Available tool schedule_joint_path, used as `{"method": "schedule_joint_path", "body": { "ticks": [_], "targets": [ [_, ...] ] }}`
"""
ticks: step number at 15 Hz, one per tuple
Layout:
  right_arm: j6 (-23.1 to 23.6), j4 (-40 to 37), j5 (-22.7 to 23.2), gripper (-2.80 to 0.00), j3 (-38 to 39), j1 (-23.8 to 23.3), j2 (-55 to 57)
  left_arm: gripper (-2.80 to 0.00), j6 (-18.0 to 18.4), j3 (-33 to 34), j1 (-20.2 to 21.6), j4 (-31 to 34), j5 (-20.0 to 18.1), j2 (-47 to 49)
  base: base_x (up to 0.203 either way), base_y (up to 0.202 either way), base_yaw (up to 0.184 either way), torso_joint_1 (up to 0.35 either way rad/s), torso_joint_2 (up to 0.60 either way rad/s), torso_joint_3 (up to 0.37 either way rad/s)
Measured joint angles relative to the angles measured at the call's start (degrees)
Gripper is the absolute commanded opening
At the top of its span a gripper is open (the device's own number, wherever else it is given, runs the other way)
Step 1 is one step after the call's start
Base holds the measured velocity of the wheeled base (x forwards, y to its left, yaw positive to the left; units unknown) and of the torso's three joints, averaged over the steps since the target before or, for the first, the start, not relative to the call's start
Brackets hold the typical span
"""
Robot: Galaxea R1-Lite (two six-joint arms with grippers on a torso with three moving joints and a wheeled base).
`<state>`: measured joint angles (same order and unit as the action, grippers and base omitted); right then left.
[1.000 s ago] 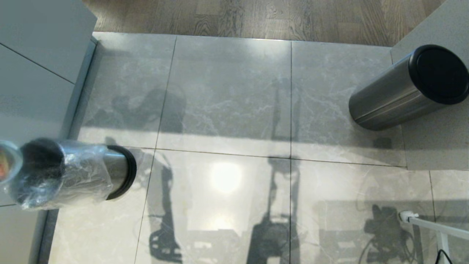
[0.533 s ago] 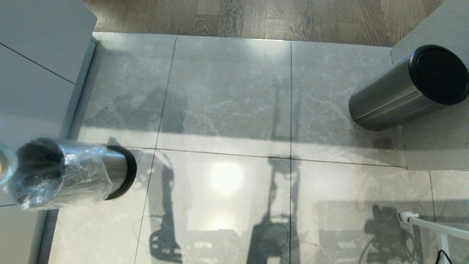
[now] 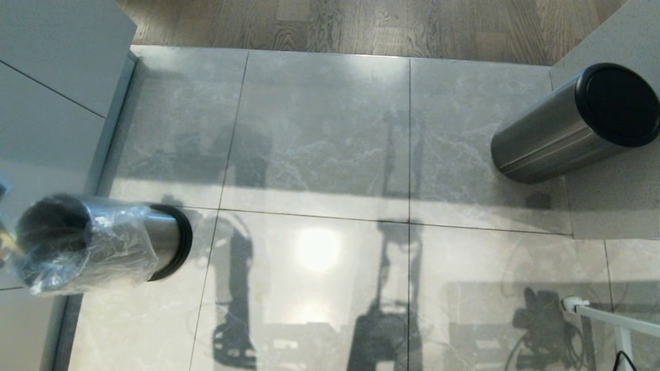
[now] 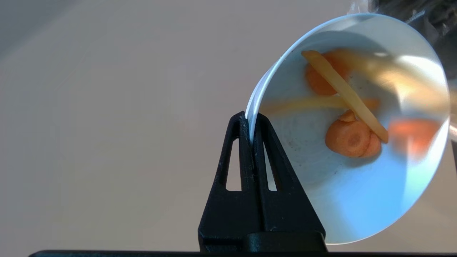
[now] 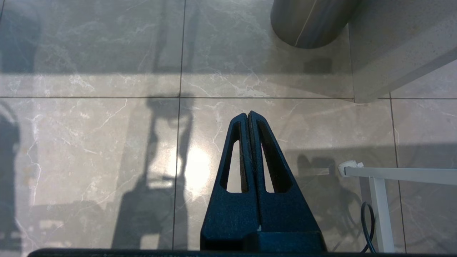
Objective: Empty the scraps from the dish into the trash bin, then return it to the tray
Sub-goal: Pour the leftover food from the bowl into the trash can
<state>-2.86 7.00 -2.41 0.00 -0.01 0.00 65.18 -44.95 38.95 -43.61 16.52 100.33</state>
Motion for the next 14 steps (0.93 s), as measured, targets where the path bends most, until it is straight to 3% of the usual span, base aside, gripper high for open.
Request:
{"method": "schedule_joint_path", "body": {
  "ticks": [5,11,14],
  "targets": [
    [0.0,0.0,0.0,-2.8,0.0,0.0,0.0,-2.8,1.4,1.4,-5.3,0.0,4.7,-1.1,0.0,0.0,0.0,0.0,0.0,0.0],
    [0.0,0.0,0.0,-2.8,0.0,0.0,0.0,-2.8,11.9,1.3,-8.0,-0.6,9.4,-1.1,0.0,0.0,0.0,0.0,0.0,0.0],
    [0.0,0.0,0.0,-2.8,0.0,0.0,0.0,-2.8,14.8,1.1,-8.7,-4.3,9.9,-0.9,0.0,0.0,0.0,0.0,0.0,0.0]
  ]
}}
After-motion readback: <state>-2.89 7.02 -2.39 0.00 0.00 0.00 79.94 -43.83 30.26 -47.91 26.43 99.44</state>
